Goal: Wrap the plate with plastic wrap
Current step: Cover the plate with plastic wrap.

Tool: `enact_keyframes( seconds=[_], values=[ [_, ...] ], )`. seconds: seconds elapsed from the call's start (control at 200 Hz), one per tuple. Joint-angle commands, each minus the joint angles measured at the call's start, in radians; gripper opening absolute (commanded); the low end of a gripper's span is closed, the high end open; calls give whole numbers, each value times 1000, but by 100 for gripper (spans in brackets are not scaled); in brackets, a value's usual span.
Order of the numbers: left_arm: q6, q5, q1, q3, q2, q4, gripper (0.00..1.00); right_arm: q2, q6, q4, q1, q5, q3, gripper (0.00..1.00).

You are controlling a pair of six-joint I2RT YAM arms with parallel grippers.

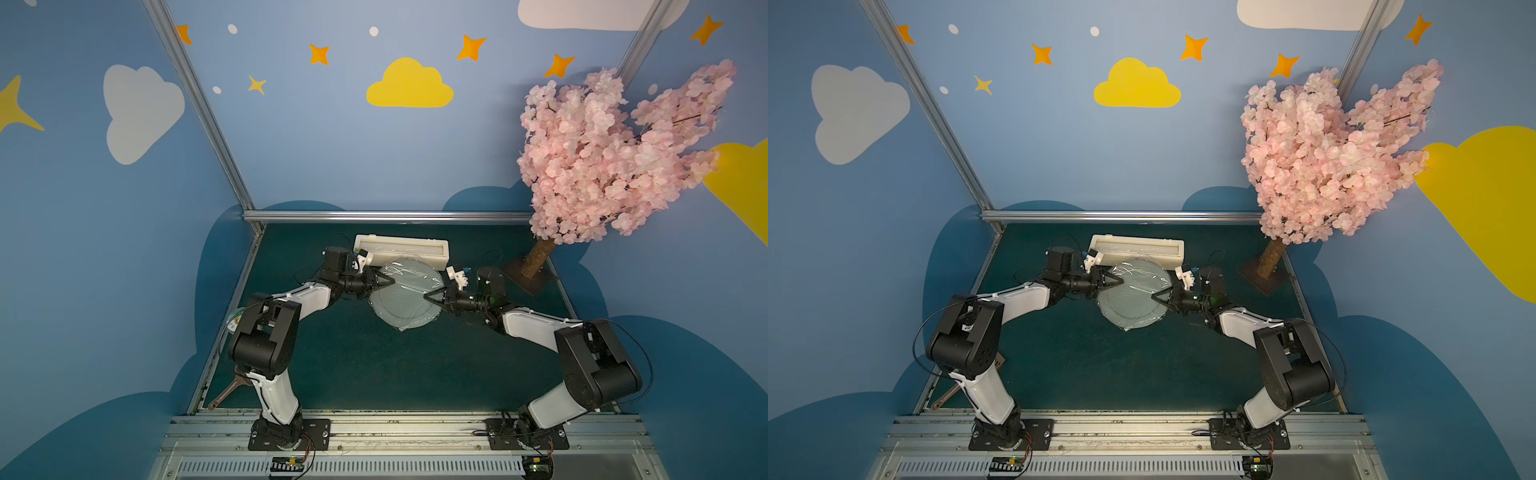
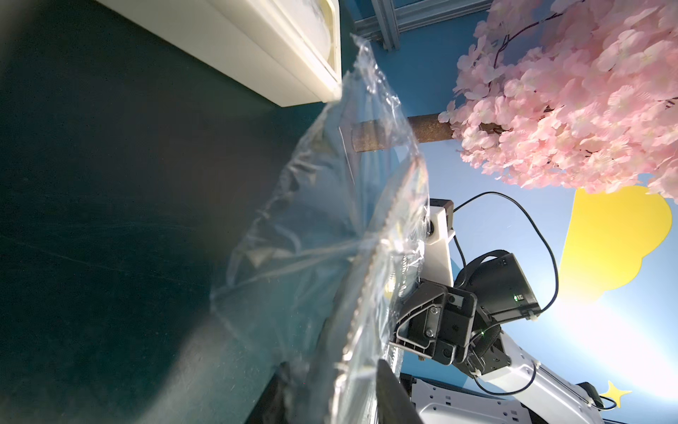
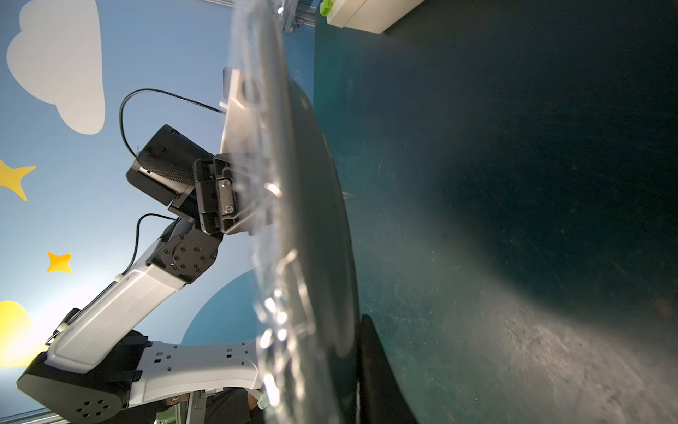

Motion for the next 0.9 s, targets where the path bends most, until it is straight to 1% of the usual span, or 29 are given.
enact_keyframes(
  seconds=[0.0, 0.09, 0.225, 0.315, 0.345, 0.385, 0.425, 0.495, 0.571, 0.611, 0.656, 0.736, 0.806, 0.866, 0.896],
  values=[
    [-42, 35, -5, -5, -9, 82, 30, 11, 7, 118, 17, -23, 65, 0],
    [-20, 32, -3, 0, -17, 49, 21, 15, 5, 116, 18, -14, 63, 0],
    [21, 24, 1, 13, -23, -11, 10, 10, -16, 81, 18, -1, 57, 0],
    [36, 27, 7, 22, -23, -29, 3, 3, -39, 42, 17, 8, 56, 6],
    [43, 30, 10, 25, -23, -37, 3, 0, -49, 23, 15, 11, 56, 8],
    [52, 33, 16, 30, -27, -52, 3, -5, -68, -6, 11, 15, 54, 14],
    [65, 34, 22, 35, -31, -65, 3, -11, -86, -38, 6, 21, 52, 23],
    [87, 36, 33, 45, -40, -88, 3, -27, -139, -117, -11, 33, 52, 43],
    [123, 47, 41, 54, -47, -111, 3, -52, -239, -298, -33, 77, 76, 56],
    [143, 50, 44, 60, -51, -126, 3, -68, -313, -413, -42, 118, 104, 59],
    [164, 51, 48, 63, -55, -138, 3, -84, -381, -533, -50, 170, 132, 60],
    [178, 68, 49, 60, -58, -119, 3, -112, -480, -691, -56, 275, 191, 61],
    [171, 101, 49, 53, -53, -64, 3, -133, -540, -762, -60, 333, 249, 63],
    [157, 139, 49, 48, -41, -9, 3, -132, -568, -769, -61, 326, 304, 64],
    [152, 153, 48, 45, -35, 14, 3, -121, -574, -756, -60, 304, 332, 64]
  ],
)
